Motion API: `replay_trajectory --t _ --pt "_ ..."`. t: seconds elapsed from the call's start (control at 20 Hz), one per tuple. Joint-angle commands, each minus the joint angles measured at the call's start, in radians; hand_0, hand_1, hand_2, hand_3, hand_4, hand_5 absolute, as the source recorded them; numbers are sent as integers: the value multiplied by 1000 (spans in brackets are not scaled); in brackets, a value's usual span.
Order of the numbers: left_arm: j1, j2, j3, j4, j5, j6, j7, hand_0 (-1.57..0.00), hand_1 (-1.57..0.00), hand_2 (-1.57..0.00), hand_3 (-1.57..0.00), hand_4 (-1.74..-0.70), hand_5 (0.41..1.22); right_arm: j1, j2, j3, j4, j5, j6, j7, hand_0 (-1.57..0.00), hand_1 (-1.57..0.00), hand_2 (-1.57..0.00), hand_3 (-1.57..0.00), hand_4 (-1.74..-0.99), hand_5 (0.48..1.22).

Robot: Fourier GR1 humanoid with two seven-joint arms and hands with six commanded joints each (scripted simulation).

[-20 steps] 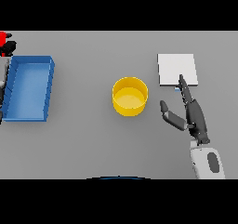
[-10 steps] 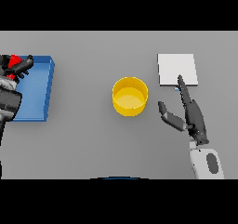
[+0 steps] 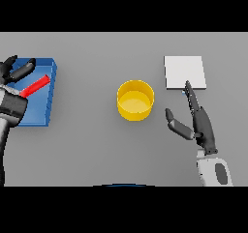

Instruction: Pick up the red beaker and tilt it to pour out 1 green nut into yellow bowl. Pick up the yellow bowl and place it on the metallic measuring scale.

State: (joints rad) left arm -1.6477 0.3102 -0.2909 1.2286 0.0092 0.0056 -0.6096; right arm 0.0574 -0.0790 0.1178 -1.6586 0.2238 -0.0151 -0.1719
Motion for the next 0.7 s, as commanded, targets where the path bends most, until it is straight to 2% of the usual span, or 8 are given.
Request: replay_trajectory --t 0.0,0.1,0.25,0.4,0.55,0.65 --pt "4 1 -2 -9 10 16 7 -107 -94 -89 -75 -708 647 31 9 12 -27 16 -13 -4 1 1 1 1 -1176 688" --pt "-6 7 4 -14 29 32 0 -68 -60 -57 -48 -708 658 34 21 23 -37 57 -46 46 1 1 1 1 -1175 672" --pt "-4 20 14 -59 39 46 0 -34 -30 -29 -24 -710 679 14 -6 50 -40 97 -23 49 1 1 1 1 -1132 703" --pt "4 31 20 -91 37 54 0 -17 -15 -14 -12 -713 683 -28 -80 90 -40 159 40 56 1 1 1 1 -1172 728" --pt "4 40 43 -122 31 45 0 -8 -7 -7 -6 -720 667 -167 -211 182 -18 334 138 133 1 1 1 1 -1216 704" --pt "14 46 57 -142 18 50 0 -5 -4 -4 -3 -719 665 -263 -266 249 29 424 196 117 1 1 1 1 -1222 701"
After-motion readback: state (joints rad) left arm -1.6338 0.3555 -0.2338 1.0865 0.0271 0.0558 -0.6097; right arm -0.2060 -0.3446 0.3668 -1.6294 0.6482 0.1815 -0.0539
